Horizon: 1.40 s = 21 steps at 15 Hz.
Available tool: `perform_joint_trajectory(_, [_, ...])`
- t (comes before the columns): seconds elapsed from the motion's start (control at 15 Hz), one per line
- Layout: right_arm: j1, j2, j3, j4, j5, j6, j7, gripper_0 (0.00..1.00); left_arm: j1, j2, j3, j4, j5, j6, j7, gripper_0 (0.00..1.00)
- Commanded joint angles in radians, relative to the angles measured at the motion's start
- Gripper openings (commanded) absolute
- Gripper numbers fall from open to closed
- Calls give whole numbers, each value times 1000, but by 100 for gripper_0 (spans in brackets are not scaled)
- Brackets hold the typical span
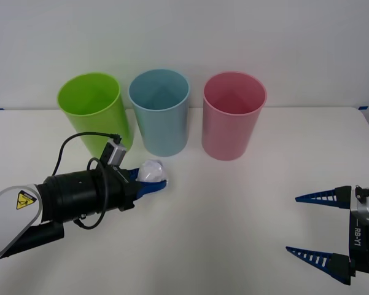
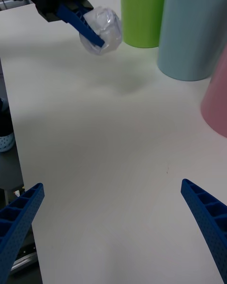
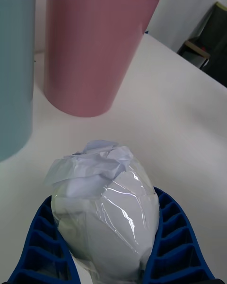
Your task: Put cans in the blue bin and PET bottles in the pink bin and trash in the green bin.
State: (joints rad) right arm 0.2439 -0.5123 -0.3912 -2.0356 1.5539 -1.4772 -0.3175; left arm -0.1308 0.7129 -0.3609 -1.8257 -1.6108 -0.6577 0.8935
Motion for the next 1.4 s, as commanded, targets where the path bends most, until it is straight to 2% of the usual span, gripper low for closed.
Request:
perform_joint_trajectory(0.07, [0, 0, 0, 0, 0, 0, 0, 100, 0, 51, 14, -24, 259, 21, -134, 2])
perform_joint_trajectory(0.2, [0, 0, 0, 0, 0, 0, 0, 100, 2, 83, 31, -55, 433, 33, -219, 2])
perform_joint_trajectory(0.33, [0, 0, 0, 0, 0, 0, 0, 100, 0, 91, 62, -69, 551, 33, -281, 2])
perform_joint_trajectory(0.47, [0, 0, 0, 0, 0, 0, 0, 100, 0, 92, 99, -92, 586, 46, -277, 2])
perform_joint_trajectory(0.73, [0, 0, 0, 0, 0, 0, 0, 100, -41, 114, 137, -106, 640, 145, -266, 2])
perform_joint_trajectory(1.07, [0, 0, 0, 0, 0, 0, 0, 100, -110, 183, 143, -104, 674, 313, -248, 2])
perform_joint_trajectory(1.4, [0, 0, 0, 0, 0, 0, 0, 100, -128, 276, 141, -106, 706, 418, -229, 2])
